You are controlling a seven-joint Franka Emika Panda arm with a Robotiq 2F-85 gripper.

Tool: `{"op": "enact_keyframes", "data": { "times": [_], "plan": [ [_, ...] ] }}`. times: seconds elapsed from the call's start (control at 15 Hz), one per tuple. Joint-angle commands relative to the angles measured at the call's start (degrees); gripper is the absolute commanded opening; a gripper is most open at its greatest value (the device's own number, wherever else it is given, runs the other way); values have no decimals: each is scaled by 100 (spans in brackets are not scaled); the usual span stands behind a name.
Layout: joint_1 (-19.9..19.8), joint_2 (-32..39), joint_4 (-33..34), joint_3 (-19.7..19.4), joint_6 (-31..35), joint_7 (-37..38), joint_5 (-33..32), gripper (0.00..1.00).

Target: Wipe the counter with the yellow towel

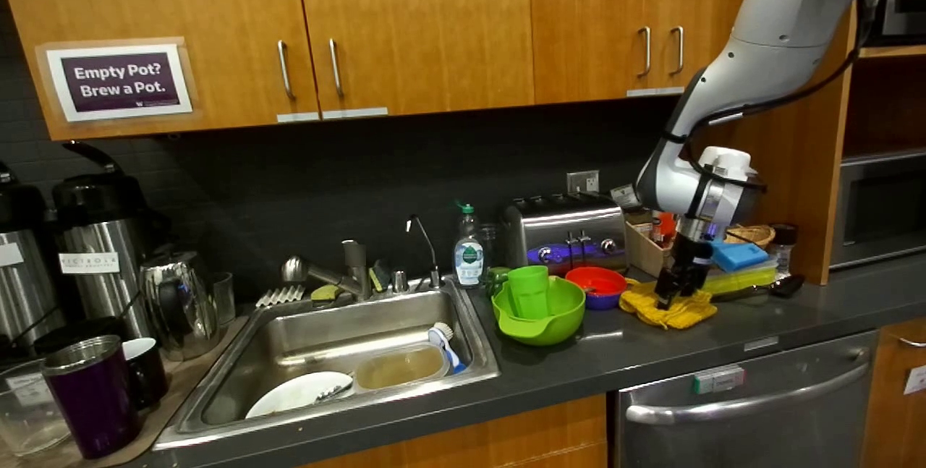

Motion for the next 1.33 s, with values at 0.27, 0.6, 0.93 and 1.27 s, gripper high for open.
{"op": "enact_keyframes", "data": {
  "times": [0.27, 0.6, 0.93, 1.27],
  "plan": [
    [-34, 104, 52, 69, -77, -65, 57, 17],
    [13, 113, -21, 45, -163, 67, -13, 5],
    [125, 23, -237, -24, -348, 341, -235, 4],
    [200, -199, -535, 6, -605, 516, -346, 4]
  ]
}}
